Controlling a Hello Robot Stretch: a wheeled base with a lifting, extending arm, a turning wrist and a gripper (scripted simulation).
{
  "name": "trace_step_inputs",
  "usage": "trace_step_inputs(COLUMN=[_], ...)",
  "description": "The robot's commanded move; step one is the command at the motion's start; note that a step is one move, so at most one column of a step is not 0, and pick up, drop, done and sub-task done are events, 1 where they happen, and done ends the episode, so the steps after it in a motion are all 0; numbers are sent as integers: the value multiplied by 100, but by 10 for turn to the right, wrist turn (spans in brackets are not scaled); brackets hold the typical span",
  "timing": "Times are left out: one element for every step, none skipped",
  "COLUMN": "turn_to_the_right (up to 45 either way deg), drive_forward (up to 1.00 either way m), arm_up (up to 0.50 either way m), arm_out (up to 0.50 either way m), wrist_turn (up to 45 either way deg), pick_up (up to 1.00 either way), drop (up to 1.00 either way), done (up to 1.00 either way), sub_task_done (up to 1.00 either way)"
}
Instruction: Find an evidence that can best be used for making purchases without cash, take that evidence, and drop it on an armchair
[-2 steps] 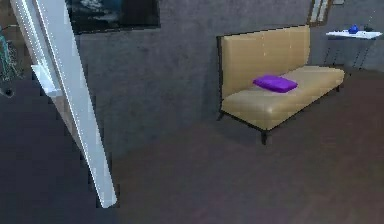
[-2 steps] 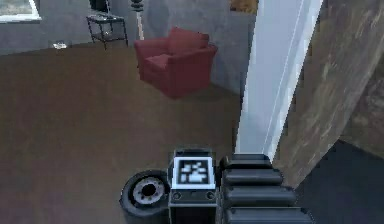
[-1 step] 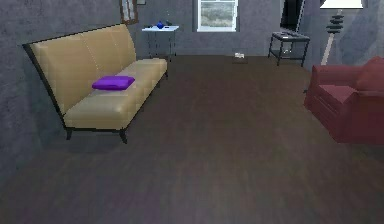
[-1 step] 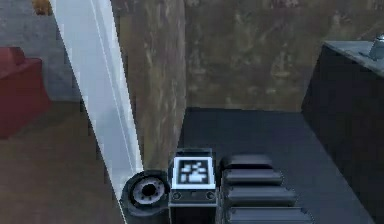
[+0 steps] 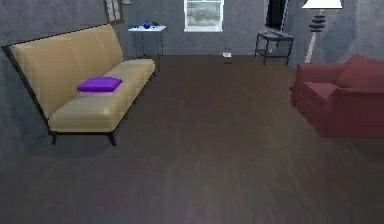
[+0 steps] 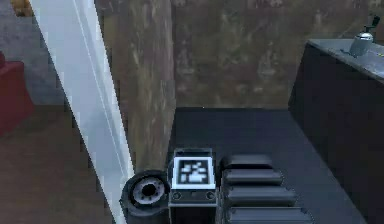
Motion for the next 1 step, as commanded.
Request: trace_step_inputs(turn_to_the_right=[0], drive_forward=[50], arm_up=[0], arm_out=[0], wrist_turn=[0], pick_up=[0], drop=[0], done=[0], sub_task_done=[0])
